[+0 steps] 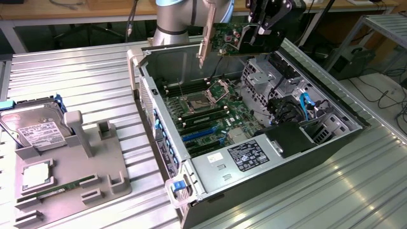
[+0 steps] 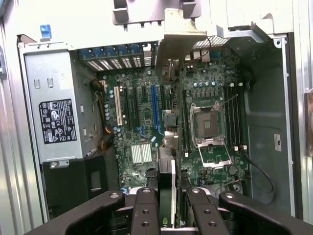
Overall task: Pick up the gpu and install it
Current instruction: 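Insert the gpu into the slot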
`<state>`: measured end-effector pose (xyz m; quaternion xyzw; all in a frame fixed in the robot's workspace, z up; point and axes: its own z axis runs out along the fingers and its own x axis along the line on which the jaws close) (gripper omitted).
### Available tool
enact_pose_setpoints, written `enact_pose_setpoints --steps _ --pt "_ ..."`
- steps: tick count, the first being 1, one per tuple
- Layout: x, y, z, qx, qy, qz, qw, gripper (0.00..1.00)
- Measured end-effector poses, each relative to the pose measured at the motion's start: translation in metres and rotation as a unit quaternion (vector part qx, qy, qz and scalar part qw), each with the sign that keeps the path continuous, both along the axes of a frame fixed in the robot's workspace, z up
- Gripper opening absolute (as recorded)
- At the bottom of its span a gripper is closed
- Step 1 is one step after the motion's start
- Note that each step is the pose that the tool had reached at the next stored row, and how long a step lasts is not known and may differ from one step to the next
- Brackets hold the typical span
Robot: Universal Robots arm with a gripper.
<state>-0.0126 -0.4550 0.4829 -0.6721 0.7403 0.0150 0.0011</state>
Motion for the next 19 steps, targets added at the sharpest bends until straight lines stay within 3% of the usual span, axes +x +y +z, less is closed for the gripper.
enact_pose_setpoints --steps 4,7,19 --pt "0.000 0.0005 -0.0063 0.0020 0.0000 0.000 1.0000 0.27" --pt "0.000 0.0008 -0.0116 0.0020 0.0000 0.002 1.0000 0.27" --pt "0.000 0.0008 -0.0175 0.0020 0.0000 0.006 1.0000 0.27"
